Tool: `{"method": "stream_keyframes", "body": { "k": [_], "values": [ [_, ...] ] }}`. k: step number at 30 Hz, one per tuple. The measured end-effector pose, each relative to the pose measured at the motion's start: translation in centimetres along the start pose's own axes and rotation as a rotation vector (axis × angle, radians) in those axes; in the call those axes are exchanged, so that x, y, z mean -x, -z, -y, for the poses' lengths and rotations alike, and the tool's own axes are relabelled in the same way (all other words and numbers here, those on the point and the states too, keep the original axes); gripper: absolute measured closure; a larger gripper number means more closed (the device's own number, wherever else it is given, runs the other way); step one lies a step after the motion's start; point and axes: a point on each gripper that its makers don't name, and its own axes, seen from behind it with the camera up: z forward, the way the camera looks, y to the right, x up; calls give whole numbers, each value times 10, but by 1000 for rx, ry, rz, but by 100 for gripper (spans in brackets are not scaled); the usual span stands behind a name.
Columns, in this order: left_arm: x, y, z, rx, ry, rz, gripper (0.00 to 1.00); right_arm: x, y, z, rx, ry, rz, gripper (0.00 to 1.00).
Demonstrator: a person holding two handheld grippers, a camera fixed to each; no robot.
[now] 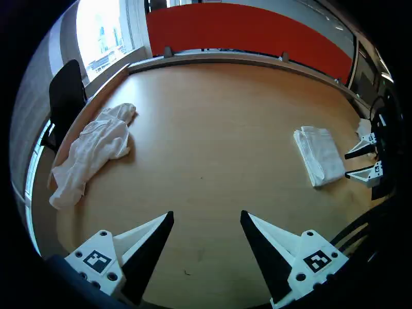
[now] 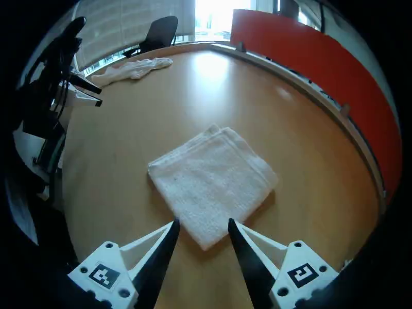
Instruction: Fold towel
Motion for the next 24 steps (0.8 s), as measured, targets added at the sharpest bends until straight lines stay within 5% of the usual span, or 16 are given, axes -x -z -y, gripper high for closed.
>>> {"method": "stream_keyframes", "body": {
  "k": [12, 24],
  "values": [
    [-1, 0, -3, 3, -5, 0, 4, 24, 2, -2, 6, -16, 43, 30],
    [1, 0, -3, 4, -1, 0, 4, 34, -1, 0, 0, -26, 63, 60]
  ]
}}
